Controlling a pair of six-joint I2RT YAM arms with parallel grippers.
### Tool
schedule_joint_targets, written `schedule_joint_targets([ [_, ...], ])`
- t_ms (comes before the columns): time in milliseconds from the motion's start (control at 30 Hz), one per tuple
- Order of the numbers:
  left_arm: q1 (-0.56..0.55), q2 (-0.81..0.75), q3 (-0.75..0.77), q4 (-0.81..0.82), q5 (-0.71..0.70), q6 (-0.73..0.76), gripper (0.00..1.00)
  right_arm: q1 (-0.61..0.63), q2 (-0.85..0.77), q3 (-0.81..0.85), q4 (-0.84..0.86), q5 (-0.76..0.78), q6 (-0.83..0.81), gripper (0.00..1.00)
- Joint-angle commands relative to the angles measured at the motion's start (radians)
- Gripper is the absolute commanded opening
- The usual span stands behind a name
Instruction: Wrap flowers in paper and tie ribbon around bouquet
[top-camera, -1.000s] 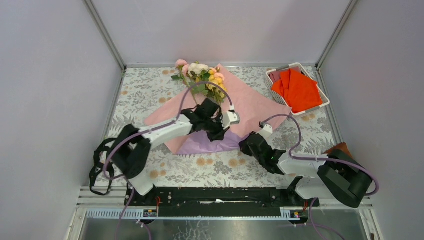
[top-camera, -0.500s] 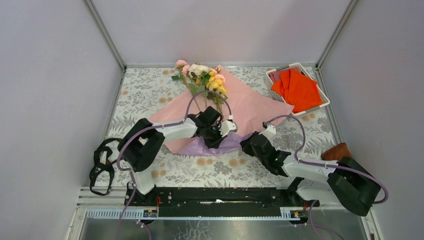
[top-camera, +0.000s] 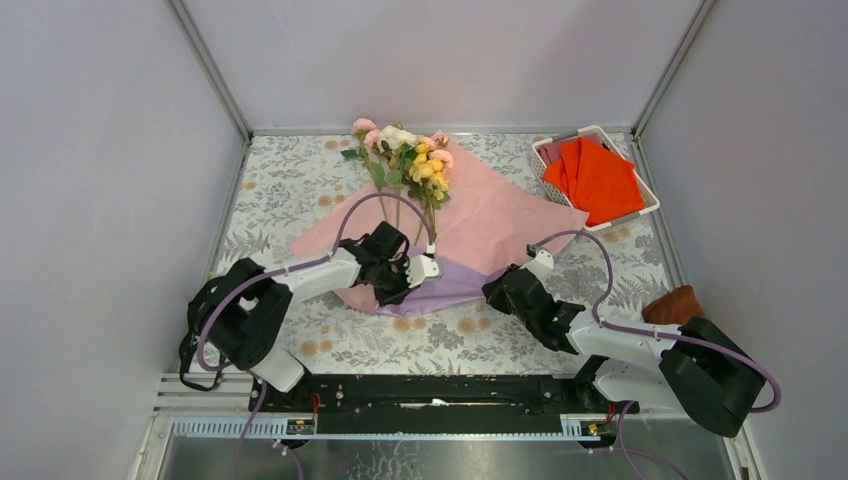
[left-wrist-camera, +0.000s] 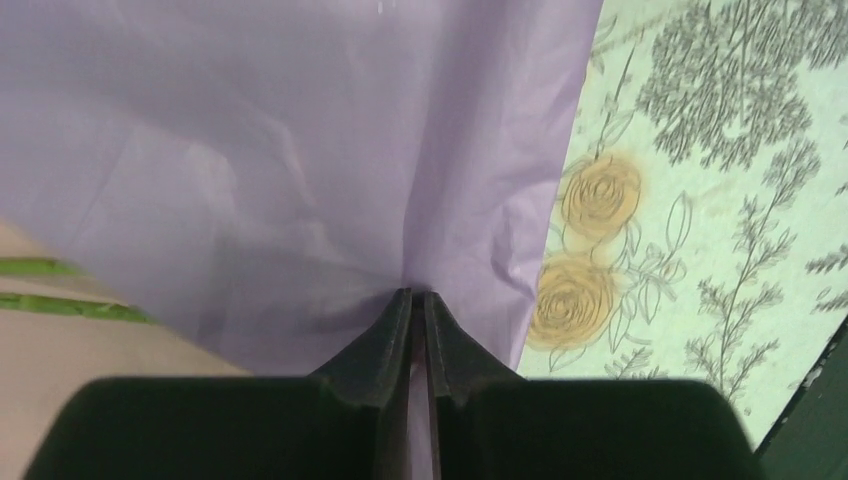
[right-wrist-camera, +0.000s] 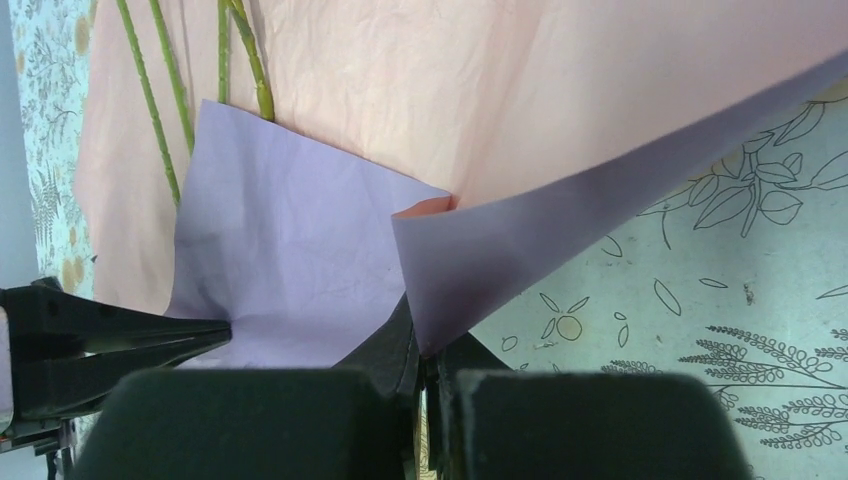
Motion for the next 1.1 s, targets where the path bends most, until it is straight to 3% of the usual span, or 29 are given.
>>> schedule_joint_targets([
  [0, 0.062, 0.008, -0.139, -0.277, -0.180, 0.099, 0.16, -0.027, 0.005, 0.028, -0.061, 0.063, -0.035, 0.00],
  [200, 0.166, -0.057, -0.139, -0.300, -0.170, 0.131, 0.22, -0.027, 0.006, 0.044, -0.088, 0.066, -0.059, 0.00],
  [333, 0.182, -0.112, -0.060, -0.373, -0.037, 0.142, 0.46, -0.027, 0.021, 0.064, -0.106, 0.060, -0.079, 0.00],
  [400, 0.191, -0.136, 0.007, -0.432, 0.066, 0.172, 0.48, -0.027, 0.026, 0.076, -0.118, 0.059, -0.088, 0.00],
  [533, 0.294, -0.094, 0.155, -0.390, 0.142, 0.127, 0.42, -0.027, 0.024, 0.086, -0.118, 0.061, -0.103, 0.00],
  [667, 0.353, 0.071, 0.276, -0.183, -0.050, -0.046, 0.26, -0.027, 0.043, 0.100, -0.110, 0.051, -0.116, 0.00],
  [867, 0.407, 0.280, 0.496, -0.146, -0.076, -0.156, 0.23, -0.027, 0.041, 0.105, -0.108, 0.042, -0.124, 0.00],
  [967, 0.409, 0.351, 0.542, -0.147, -0.103, -0.172, 0.22, -0.027, 0.030, 0.094, -0.101, 0.049, -0.125, 0.00],
  [1067, 0.396, 0.409, 0.564, -0.178, -0.046, -0.171, 0.22, -0.027, 0.030, 0.090, -0.101, 0.045, -0.123, 0.00],
])
